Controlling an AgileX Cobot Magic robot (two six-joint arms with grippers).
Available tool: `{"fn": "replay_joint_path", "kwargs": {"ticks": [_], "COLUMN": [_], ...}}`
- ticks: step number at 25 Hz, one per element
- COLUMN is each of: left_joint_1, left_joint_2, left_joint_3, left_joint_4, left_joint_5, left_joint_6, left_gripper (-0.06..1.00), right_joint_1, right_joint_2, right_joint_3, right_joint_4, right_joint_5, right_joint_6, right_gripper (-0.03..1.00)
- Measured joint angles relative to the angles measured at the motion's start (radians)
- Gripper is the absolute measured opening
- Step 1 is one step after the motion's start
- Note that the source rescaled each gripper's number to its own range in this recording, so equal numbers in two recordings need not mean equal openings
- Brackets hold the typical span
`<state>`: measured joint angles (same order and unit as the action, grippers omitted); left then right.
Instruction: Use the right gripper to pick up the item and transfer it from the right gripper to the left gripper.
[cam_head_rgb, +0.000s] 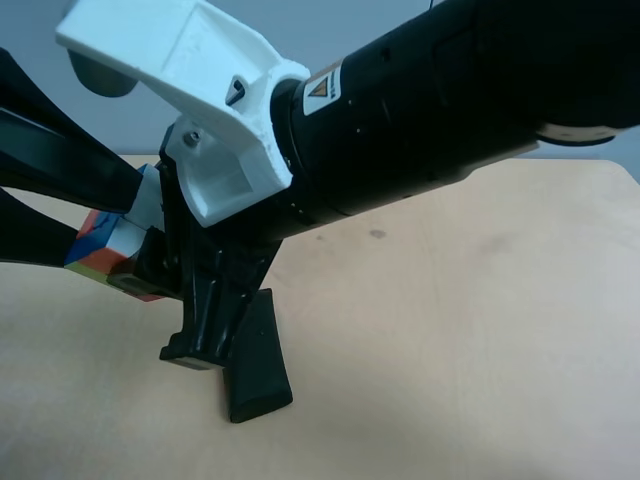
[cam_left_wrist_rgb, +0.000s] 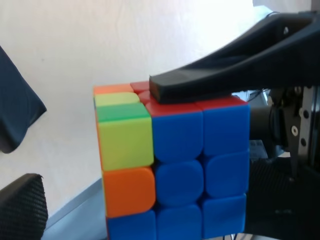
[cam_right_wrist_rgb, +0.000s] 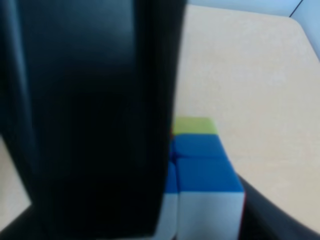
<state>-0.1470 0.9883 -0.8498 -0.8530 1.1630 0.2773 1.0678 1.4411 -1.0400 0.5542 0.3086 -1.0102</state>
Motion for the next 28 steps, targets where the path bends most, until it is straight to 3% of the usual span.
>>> {"fn": "replay_joint_path", "kwargs": {"ticks": [7,18,20,28], "left_joint_1": [-0.008,-0.171,-0.194,-0.203], "left_joint_2": [0.0,0.052,0.068,0.072], "left_joint_3": [0.0,-0.003,-0.003,-0.003], "left_joint_4": [0.001,0.058,0.052,0.046], "left_joint_5": [-0.004,-0.086,-0.127,-0.182], "left_joint_6": [0.0,-0.02,-0.025,-0.035], "left_gripper": [1.0,1.0,1.0,1.0], "right_joint_1": [0.0,-0.001,0.001,0.001], "right_joint_2": [0.0,0.0,0.003,0.003], "right_joint_3": [0.0,0.008,0.001,-0.001], "right_joint_4": [0.0,-0.011,0.01,0.016], "right_joint_5": [-0.001,0.033,-0.002,-0.021], "right_joint_6": [0.0,-0.011,-0.008,-0.008], "right_gripper": [0.0,0.0,0.0,0.0]}}
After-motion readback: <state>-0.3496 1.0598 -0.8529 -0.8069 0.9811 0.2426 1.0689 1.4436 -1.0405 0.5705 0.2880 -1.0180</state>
